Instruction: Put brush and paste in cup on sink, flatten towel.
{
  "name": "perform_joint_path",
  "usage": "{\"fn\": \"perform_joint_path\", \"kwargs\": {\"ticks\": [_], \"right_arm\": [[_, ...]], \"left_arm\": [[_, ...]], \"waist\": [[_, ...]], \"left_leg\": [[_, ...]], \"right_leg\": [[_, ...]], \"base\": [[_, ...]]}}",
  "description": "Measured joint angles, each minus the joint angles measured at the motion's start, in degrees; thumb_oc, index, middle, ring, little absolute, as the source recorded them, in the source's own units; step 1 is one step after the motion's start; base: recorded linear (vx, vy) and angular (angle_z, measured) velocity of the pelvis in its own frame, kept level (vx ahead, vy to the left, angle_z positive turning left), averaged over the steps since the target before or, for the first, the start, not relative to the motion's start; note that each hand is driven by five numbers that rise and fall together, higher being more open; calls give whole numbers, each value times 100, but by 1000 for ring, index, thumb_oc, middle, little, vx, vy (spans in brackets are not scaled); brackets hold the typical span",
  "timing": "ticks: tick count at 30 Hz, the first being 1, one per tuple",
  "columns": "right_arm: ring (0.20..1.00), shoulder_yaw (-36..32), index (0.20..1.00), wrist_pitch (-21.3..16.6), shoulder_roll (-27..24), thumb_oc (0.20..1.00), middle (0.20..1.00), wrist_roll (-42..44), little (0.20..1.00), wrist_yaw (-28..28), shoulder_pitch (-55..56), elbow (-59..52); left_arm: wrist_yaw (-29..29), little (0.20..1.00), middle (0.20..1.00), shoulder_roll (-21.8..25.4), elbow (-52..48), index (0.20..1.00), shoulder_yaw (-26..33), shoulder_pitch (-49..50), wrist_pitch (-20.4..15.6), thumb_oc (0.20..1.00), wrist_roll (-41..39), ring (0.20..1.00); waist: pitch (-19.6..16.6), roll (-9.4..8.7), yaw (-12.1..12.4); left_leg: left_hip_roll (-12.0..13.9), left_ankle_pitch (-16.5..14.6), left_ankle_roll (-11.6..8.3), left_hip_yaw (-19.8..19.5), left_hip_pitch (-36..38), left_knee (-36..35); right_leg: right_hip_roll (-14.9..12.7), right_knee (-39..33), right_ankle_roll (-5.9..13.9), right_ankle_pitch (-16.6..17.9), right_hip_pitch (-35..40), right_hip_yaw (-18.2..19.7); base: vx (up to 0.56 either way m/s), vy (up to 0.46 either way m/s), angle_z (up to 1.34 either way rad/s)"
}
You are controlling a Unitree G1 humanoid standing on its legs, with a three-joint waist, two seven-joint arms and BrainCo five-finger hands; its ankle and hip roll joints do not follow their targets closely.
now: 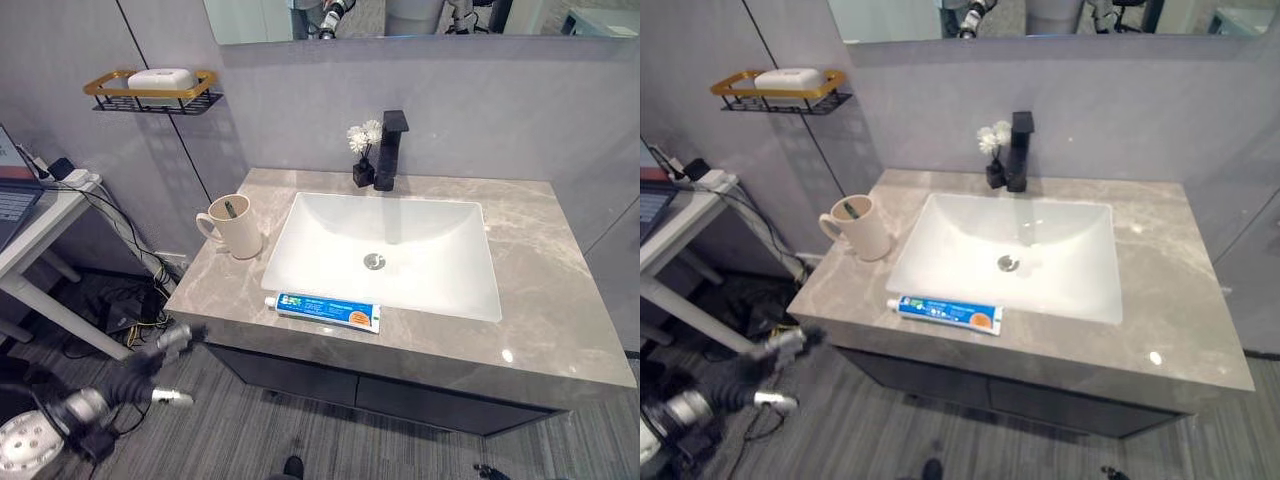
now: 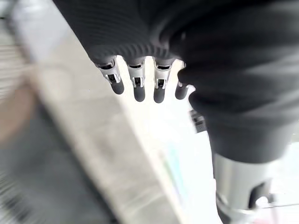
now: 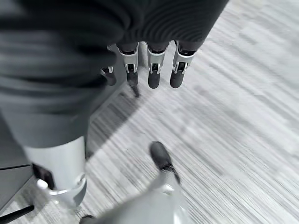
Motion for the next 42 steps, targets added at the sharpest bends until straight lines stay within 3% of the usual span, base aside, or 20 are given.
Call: {"fn": "perform_joint_path", "kwargs": {"ticks": [2,5,6,9,13,16,19,26,42], "right_arm": [[1000,-64,1000,-3,59,1000,1000,70,1000,4,118,26],[1000,-59,1000,7,113,1000,1000,170,1000,22,69,36],[1000,-64,1000,-3,139,1000,1000,194,1000,21,-92,8],[1000,-58,1000,5,131,1000,1000,224,1000,10,-184,-18],[1000,-273,1000,23,80,1000,1000,627,1000,-28,-287,-282],[1000,-291,1000,21,24,1000,1000,755,1000,-90,-279,-456],[1000,-443,1000,-20,-20,1000,1000,984,1000,-216,-354,-737],[1000,-325,1000,-48,-51,1000,1000,834,1000,-273,-396,-1099],[1000,-312,1000,-47,-49,1000,1000,616,1000,-268,-216,-1102]], "left_arm": [[209,1000,1000,6,-39,1000,30,-699,-105,1000,-12,1000],[557,1000,1000,-190,79,1000,-610,-1656,-232,1000,440,1000],[669,1000,1000,-247,191,1000,-925,-1887,-294,1000,668,1000],[715,1000,1000,-271,330,1000,-1354,-2193,-331,1000,1097,1000],[917,1000,1000,-419,777,1000,-2081,-2678,-370,1000,1788,1000],[1126,1000,1000,-596,1080,1000,-2261,-2770,-374,1000,2221,1000],[1277,1000,1000,-608,1269,1000,-2289,-2748,-370,1000,2732,1000],[1462,1000,1000,-730,1681,1000,-2262,-2597,-365,1000,2964,1000],[1594,1000,1000,-983,2406,1000,-2246,-2306,-353,1000,3594,1000]], "waist": [[-12,-14,-101],[-34,44,-155],[-45,102,-278],[-54,126,-594],[-50,228,-795],[-16,287,-899],[3,320,-899],[27,237,-965],[-23,21,-967]], "left_leg": [[6,0,-1,8,48,1],[7,-6,3,152,107,0],[13,-20,16,247,106,-25],[-23,-32,23,396,199,-8],[18,-57,26,765,236,-25],[16,-88,24,938,331,-28],[29,-120,18,1166,379,-29],[26,-188,38,1545,505,-31],[35,-185,32,1609,492,-31]], "right_leg": [[0,-1,12,-13,8,10],[-42,26,24,-9,-16,125],[-39,6,5,51,-43,248],[-45,4,-3,84,-90,394],[-34,0,-27,199,-285,767],[-29,-39,-42,234,-315,967],[-13,-44,-25,289,-406,1193],[29,-43,-16,362,-508,1576],[48,-43,-33,409,-574,1637]], "base": [[49,68,-1],[30,53,-19],[43,44,-41],[30,47,-33],[0,53,-44],[33,60,-32],[20,52,-37],[8,25,-28],[3,3,-2]]}}
